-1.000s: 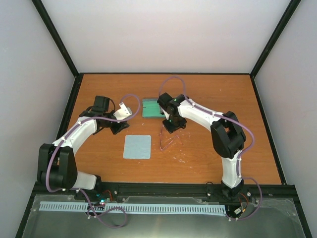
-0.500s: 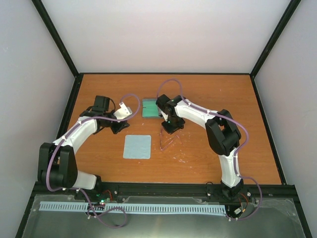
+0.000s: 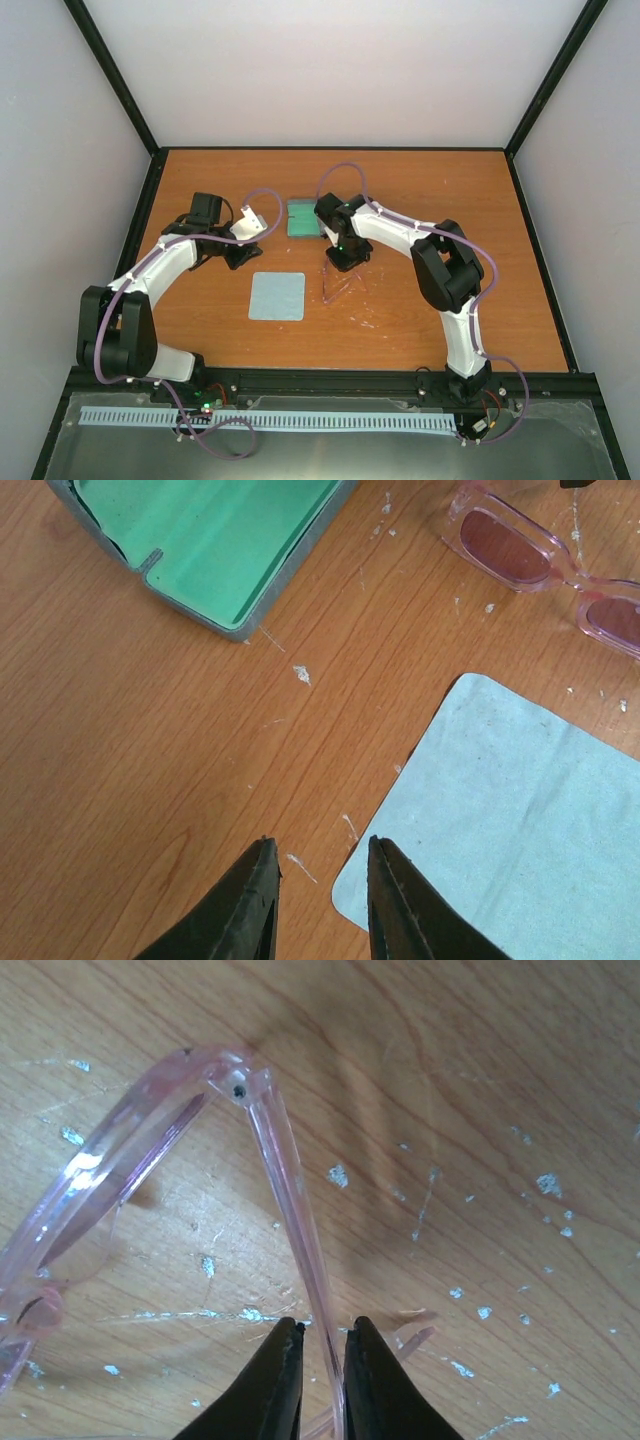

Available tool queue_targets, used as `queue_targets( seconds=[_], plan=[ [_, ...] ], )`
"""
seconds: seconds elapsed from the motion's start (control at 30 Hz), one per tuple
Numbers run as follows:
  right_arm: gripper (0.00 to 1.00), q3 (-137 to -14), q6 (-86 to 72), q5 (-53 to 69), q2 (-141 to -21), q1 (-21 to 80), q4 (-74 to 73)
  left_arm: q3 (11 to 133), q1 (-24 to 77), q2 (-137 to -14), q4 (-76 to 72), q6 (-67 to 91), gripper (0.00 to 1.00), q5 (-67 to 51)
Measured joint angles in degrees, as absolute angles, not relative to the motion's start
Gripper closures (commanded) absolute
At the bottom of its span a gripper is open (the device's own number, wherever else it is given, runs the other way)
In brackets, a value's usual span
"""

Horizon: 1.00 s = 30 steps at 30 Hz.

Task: Organize the sunglasses
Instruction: Move the sunglasses to the center of the board.

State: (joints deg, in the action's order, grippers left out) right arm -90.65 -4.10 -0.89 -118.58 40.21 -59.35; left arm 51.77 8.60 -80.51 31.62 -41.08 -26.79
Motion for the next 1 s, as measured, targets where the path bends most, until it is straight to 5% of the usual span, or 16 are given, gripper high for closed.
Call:
queue_targets(
  seconds=[0.4, 1.0],
  plan=[
    [0.97, -86.21, -5.61, -2.61, -116.22, 38.68, -57.95, 51.83, 8.6, -81.56, 31.27, -41.01, 0.72, -27.22],
    [0.97, -72.03, -7.46, -8.27, -104.64, 20.58, -55.75, 54.13, 8.6, -84.6, 31.27, -41.01, 0.72, -28.38]
  ],
)
